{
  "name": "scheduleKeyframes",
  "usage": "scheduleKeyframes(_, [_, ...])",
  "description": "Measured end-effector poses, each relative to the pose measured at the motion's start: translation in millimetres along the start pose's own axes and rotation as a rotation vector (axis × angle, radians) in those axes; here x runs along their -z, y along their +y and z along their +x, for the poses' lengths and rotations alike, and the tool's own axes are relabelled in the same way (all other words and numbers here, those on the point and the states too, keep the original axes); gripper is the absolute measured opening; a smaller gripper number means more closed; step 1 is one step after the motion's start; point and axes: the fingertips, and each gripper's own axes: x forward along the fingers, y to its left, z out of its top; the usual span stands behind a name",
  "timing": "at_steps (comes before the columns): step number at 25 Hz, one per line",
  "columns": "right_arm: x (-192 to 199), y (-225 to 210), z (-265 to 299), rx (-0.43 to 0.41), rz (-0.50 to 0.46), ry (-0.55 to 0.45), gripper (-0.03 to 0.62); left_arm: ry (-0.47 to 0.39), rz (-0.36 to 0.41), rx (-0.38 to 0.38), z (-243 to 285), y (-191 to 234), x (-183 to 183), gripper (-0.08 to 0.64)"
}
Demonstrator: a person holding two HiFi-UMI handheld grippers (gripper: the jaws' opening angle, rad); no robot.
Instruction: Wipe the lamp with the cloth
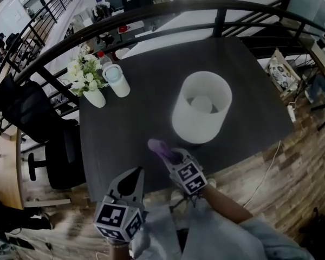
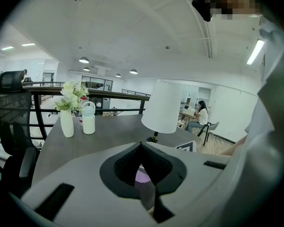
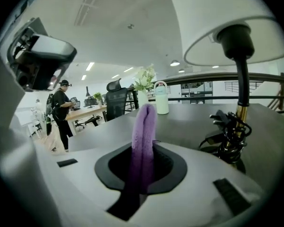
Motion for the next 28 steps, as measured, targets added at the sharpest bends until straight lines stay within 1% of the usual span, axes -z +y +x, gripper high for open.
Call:
scheduleKeyframes(5, [3.9, -39.9, 4.1, 0.181, 0.047, 0.004, 0.051, 0.005, 0.001, -0.011, -3.5, 5.2, 3.7, 0.002])
scheduleKeyframes(9, [12.0, -67.2, -14.8, 0.257, 0.074, 0.016, 0.051, 0.011, -0.003, 0.011, 3.4, 0.1, 3.1, 0.002])
scheduleKeyframes(12, [17.8, -84.0, -35.5, 0.3, 0.089, 0.018, 0.051, 0.015, 0.004, 0.044, 12.2, -9.2, 0.7, 0.002])
scheduleKeyframes(15, [23.1, -93.8, -52.5, 0.323, 0.073, 0.026, 0.051, 0.02, 0.025, 0.07, 20.0, -18.7, -5.5, 0.002])
scheduleKeyframes(18, [28.7, -105.5, -67.1, 0.352, 0.071, 0.027, 0.051, 0.029, 0.028, 0.092, 27.0, -29.1, -10.6, 0.002])
scheduleKeyframes(22, [36.5, -126.7, -89.1, 0.397, 0.084, 0.044, 0.051, 0.017, 0.025, 0.132, 40.8, -44.7, -11.3, 0.003])
scheduleKeyframes(28, [51.8, -162.9, -119.8, 0.469, 0.123, 0.07, 0.051, 0.025, 0.03, 0.16, 57.7, -66.6, -19.3, 0.002])
